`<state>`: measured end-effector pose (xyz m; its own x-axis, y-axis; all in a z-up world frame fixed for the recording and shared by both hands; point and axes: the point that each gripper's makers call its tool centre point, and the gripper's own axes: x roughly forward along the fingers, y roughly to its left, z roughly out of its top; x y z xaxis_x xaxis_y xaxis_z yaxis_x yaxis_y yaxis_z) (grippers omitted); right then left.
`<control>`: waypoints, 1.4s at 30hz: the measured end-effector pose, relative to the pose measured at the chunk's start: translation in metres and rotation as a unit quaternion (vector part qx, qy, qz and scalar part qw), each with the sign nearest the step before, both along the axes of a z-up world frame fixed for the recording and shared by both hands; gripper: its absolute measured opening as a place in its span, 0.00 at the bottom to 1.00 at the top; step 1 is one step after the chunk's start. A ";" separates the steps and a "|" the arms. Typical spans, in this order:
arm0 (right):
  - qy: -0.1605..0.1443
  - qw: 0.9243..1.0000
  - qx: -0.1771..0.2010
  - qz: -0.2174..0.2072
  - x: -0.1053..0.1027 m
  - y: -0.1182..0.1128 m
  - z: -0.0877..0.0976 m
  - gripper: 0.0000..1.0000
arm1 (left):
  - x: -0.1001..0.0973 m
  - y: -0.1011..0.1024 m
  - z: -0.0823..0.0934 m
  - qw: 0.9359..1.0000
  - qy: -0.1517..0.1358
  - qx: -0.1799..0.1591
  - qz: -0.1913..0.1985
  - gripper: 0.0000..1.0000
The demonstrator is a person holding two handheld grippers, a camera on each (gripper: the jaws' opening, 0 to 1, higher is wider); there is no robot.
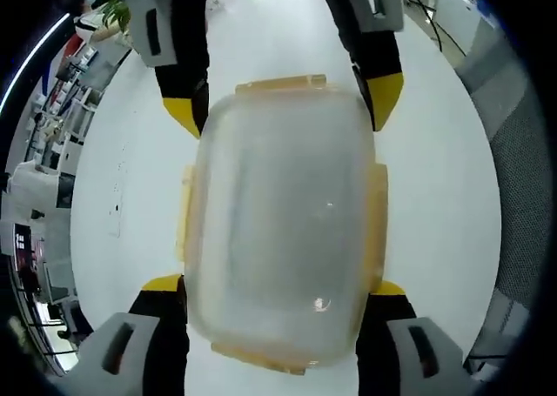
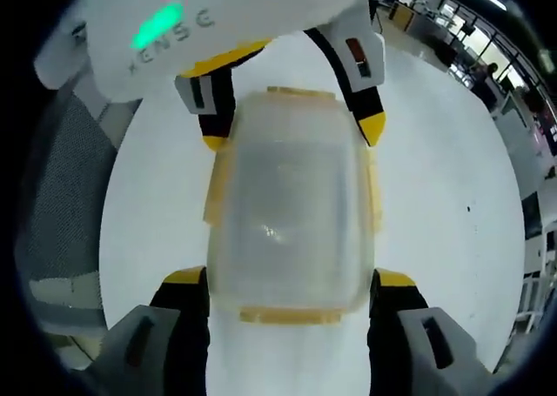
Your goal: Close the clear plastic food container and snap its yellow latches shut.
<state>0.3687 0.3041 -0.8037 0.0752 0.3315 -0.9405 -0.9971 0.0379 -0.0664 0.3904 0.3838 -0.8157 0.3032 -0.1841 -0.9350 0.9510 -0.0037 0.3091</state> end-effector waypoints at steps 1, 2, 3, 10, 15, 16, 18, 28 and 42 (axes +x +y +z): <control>0.000 1.000 -0.002 0.001 0.003 0.000 0.000 0.72 | 0.002 0.000 0.000 1.000 0.000 0.000 0.000 0.76; 0.000 1.000 -0.003 0.001 0.004 0.000 0.000 0.72 | 0.004 0.001 0.001 1.000 0.001 -0.001 0.000 0.77; 0.000 1.000 -0.004 0.001 0.006 0.000 0.000 0.72 | 0.006 0.001 0.001 1.000 0.002 -0.005 -0.001 0.77; -0.001 1.000 -0.009 0.007 0.016 0.001 0.000 0.72 | 0.014 0.003 0.002 1.000 0.007 -0.024 -0.005 0.77; -0.002 1.000 -0.010 0.012 0.020 0.001 0.000 0.72 | 0.018 0.002 0.000 1.000 0.008 -0.013 -0.004 0.77; -0.002 1.000 -0.010 0.012 0.023 0.001 0.000 0.72 | 0.020 0.003 0.000 1.000 0.008 -0.012 -0.004 0.77; -0.002 1.000 -0.008 0.010 0.028 0.002 0.000 0.72 | 0.025 0.004 0.001 1.000 0.008 -0.014 -0.005 0.77; -0.003 1.000 -0.004 0.023 0.045 0.004 0.001 0.72 | 0.042 0.005 -0.001 1.000 0.001 -0.012 0.007 0.77; -0.002 1.000 -0.002 0.019 0.050 0.004 0.001 0.72 | 0.047 0.005 0.000 1.000 0.000 -0.019 0.008 0.78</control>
<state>0.4190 0.3086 -0.8029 0.0667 0.3312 -0.9412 -0.9975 0.0007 -0.0704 0.4371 0.3891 -0.8158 0.3067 -0.2150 -0.9272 0.9507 0.0225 0.3093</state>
